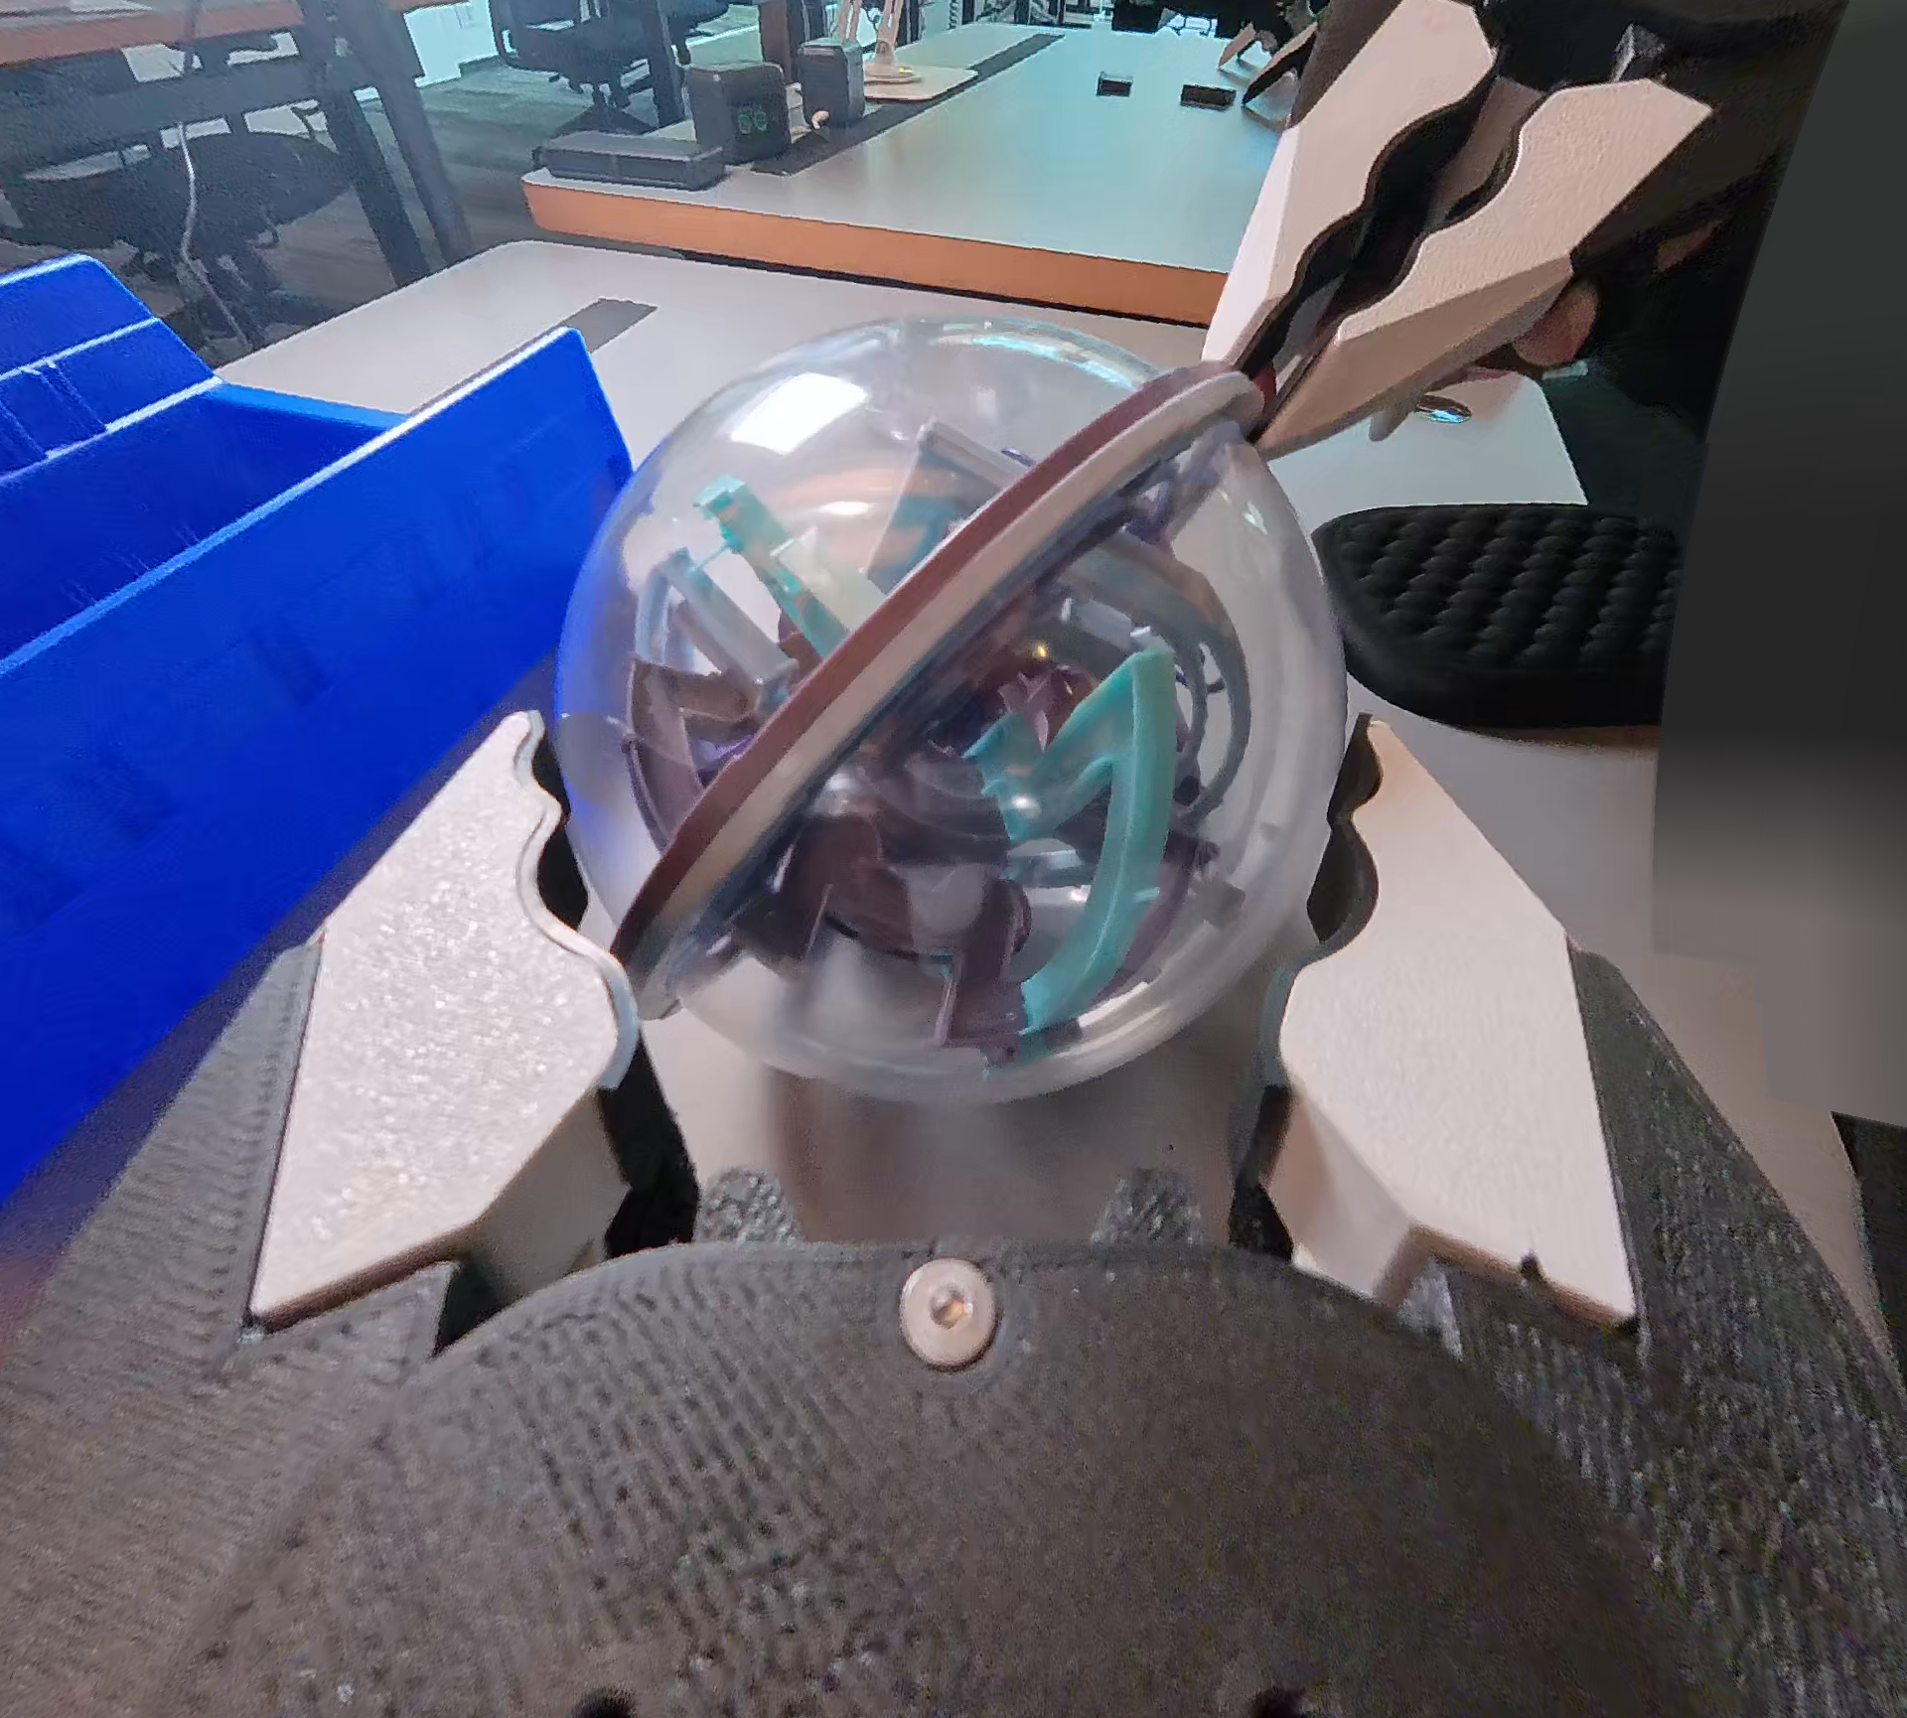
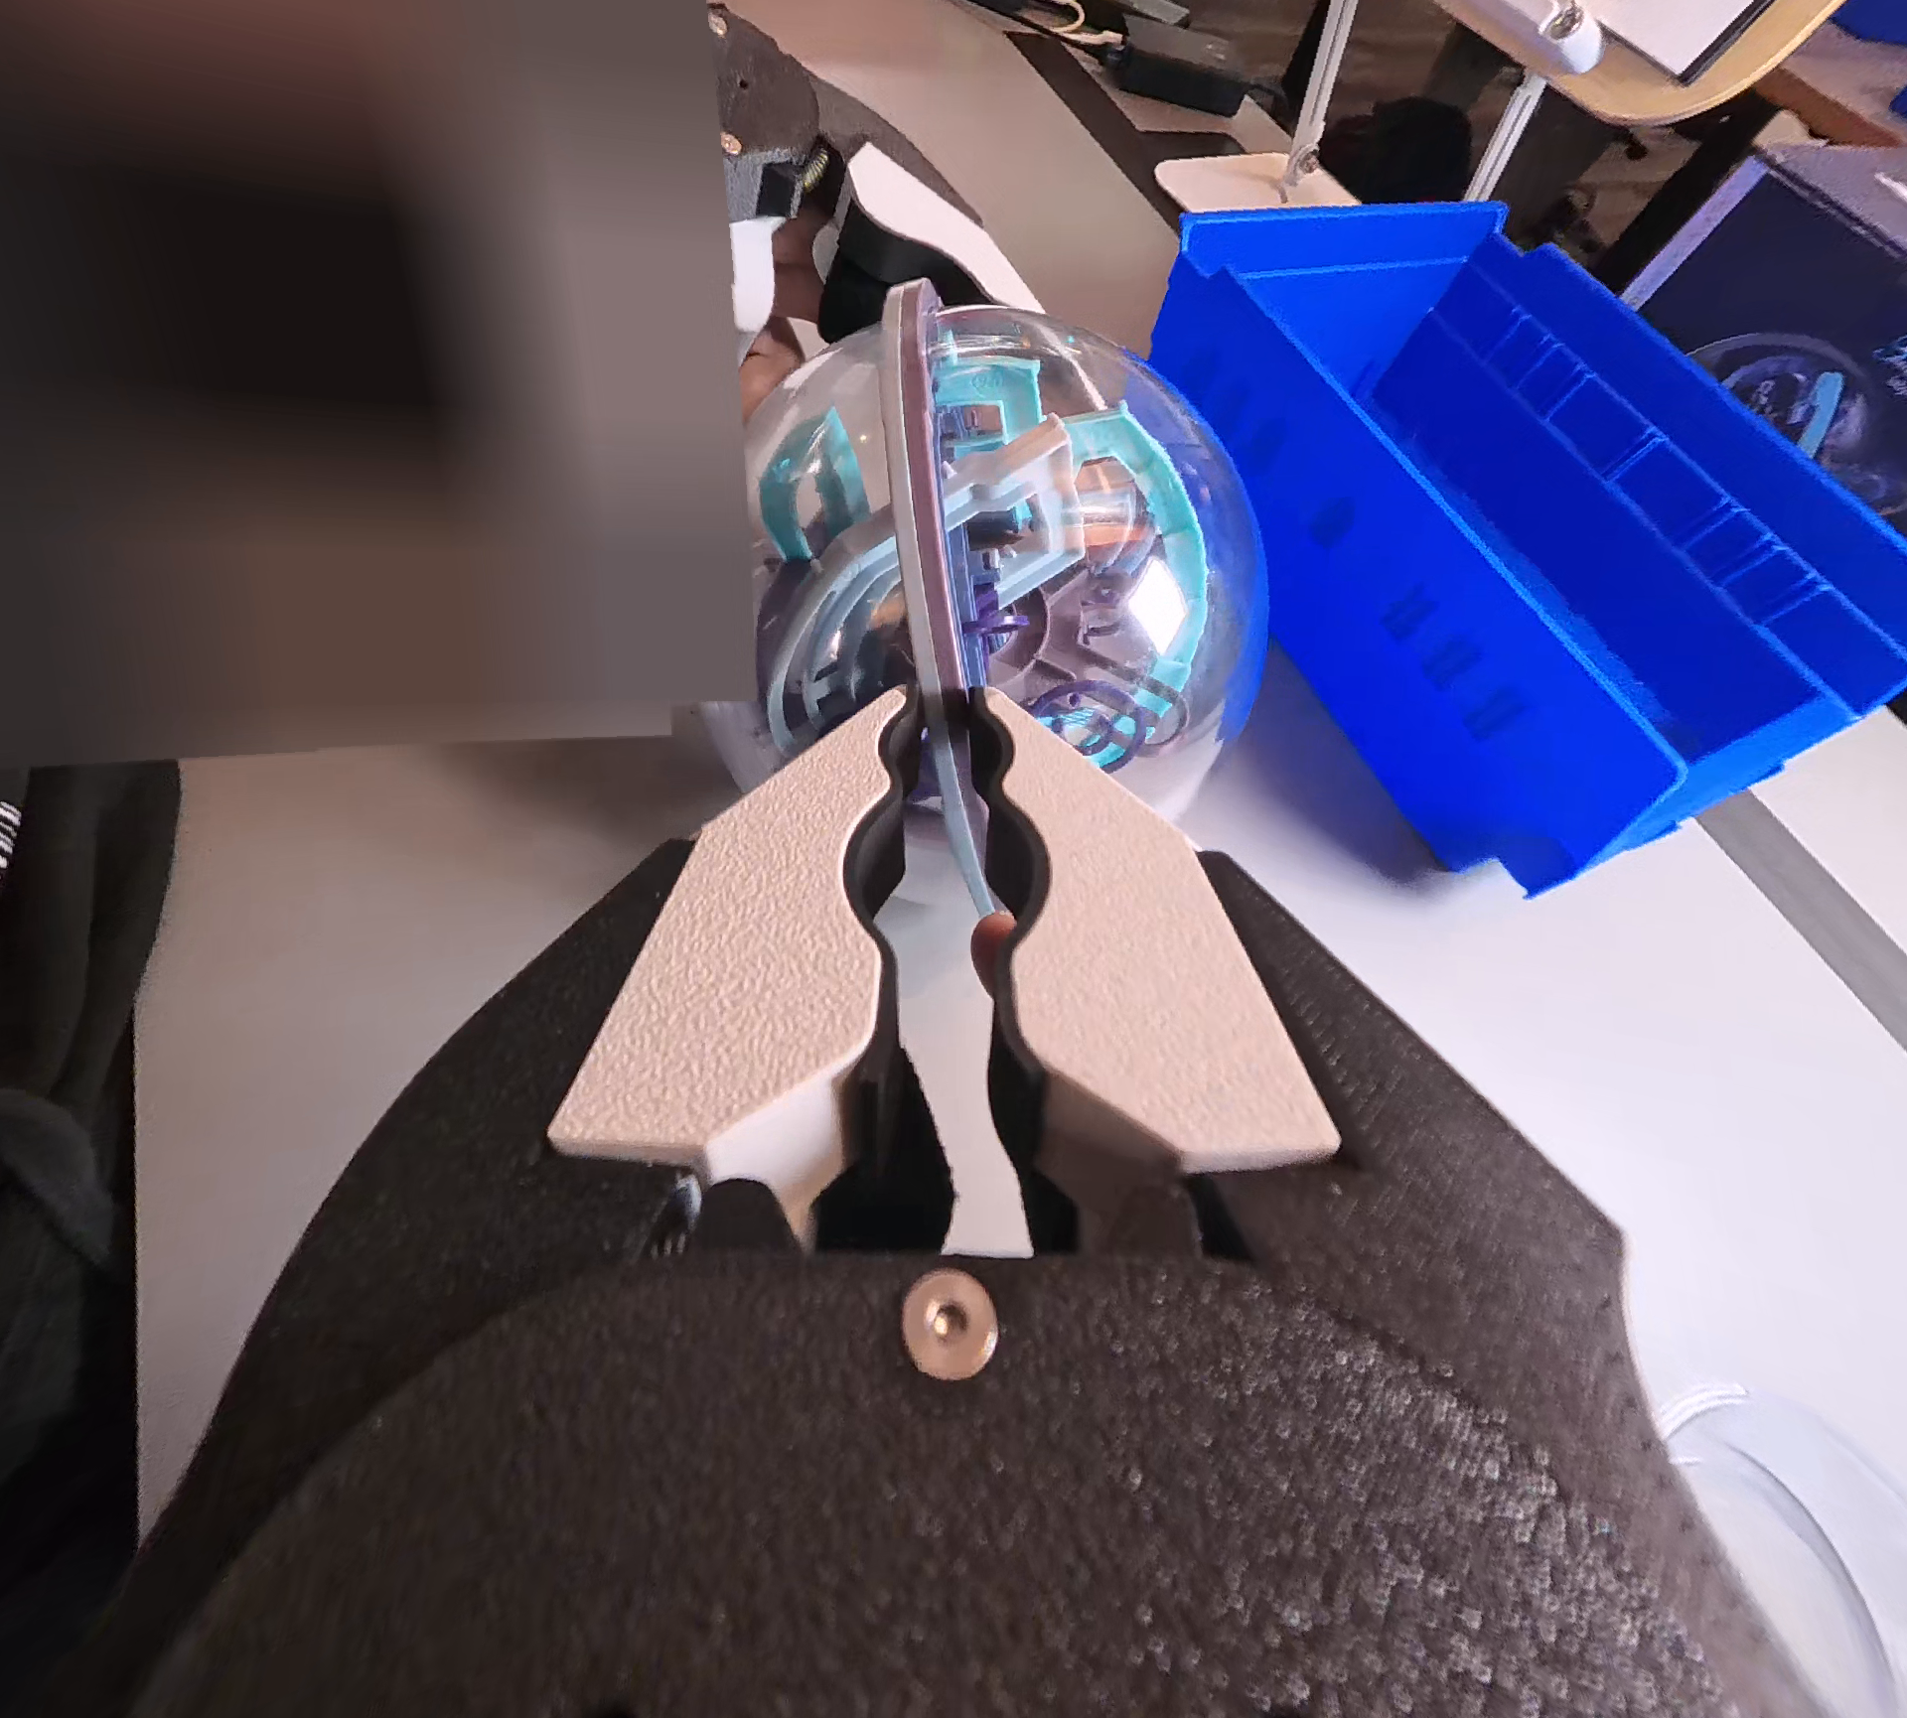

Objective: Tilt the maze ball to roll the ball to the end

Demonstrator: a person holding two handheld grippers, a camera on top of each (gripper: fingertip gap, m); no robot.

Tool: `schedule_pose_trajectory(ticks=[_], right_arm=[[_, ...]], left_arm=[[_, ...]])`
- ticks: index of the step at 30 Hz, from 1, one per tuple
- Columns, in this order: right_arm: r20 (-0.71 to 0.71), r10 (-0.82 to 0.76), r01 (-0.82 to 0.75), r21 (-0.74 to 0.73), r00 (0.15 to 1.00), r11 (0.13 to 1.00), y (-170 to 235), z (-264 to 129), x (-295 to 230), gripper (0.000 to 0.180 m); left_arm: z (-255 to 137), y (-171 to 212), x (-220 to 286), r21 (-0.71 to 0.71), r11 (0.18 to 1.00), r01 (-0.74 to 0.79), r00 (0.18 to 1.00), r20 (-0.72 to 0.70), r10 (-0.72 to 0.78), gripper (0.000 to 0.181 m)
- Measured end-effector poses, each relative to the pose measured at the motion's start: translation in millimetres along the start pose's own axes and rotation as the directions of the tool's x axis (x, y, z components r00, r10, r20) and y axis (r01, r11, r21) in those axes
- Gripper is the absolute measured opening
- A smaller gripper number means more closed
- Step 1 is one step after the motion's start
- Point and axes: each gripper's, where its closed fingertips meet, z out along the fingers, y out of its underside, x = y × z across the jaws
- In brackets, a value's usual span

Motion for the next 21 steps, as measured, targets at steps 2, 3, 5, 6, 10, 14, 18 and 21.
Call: schedule_pose_trajectory(ticks=[2, 3, 5, 6, 10, 14, 18, 21], right_arm=[[0.02, 0.018, -0.018, -0.009, 1.0, 1.0, -1.5, 0.7, 4.1, 0.006], [0.03, 0.028, -0.028, -0.015, 0.999, 1.0, -2.3, 1.2, 6.1, 0.006], [0.051, 0.05, -0.049, -0.028, 0.997, 0.998, -4.0, 2.2, 9.6, 0.006], [0.06, 0.062, -0.06, -0.035, 0.996, 0.998, -4.7, 2.7, 11.3, 0.006], [0.089, 0.081, -0.075, -0.066, 0.993, 0.995, -6.7, 4.2, 16.8, 0.006], [0.12, 0.093, -0.08, -0.108, 0.988, 0.991, -10.3, 6.0, 21.6, 0.006], [0.158, 0.118, -0.092, -0.165, 0.98, 0.982, -14.0, 8.6, 24.3, 0.006], [0.19, 0.159, -0.119, -0.209, 0.969, 0.971, -17.9, 10.6, 24.9, 0.006]], left_arm=[[0.2, 1.3, -2.1, -0.001, 1.0, 0.018, 1.0, -0.014, -0.018, 0.144], [0.4, 1.9, -3.3, 0.001, 1.0, 0.025, 0.999, -0.022, -0.025, 0.145], [0.9, 4.5, -5.7, -0.003, 0.999, 0.037, 0.999, -0.04, -0.037, 0.146], [1.5, 6.7, -7.0, -0.01, 0.999, 0.047, 0.998, -0.051, -0.047, 0.146], [3.7, 11.4, -10.6, -0.01, 0.996, 0.085, 0.992, -0.09, -0.086, 0.148], [4.1, 14.3, -13.4, -0.011, 0.994, 0.108, 0.987, -0.12, -0.108, 0.148], [2.8, 16.9, -15.2, -0.022, 0.993, 0.119, 0.984, -0.131, -0.121, 0.147], [2.1, 18.2, -16.2, -0.025, 0.989, 0.145, 0.979, -0.141, -0.147, 0.147]])
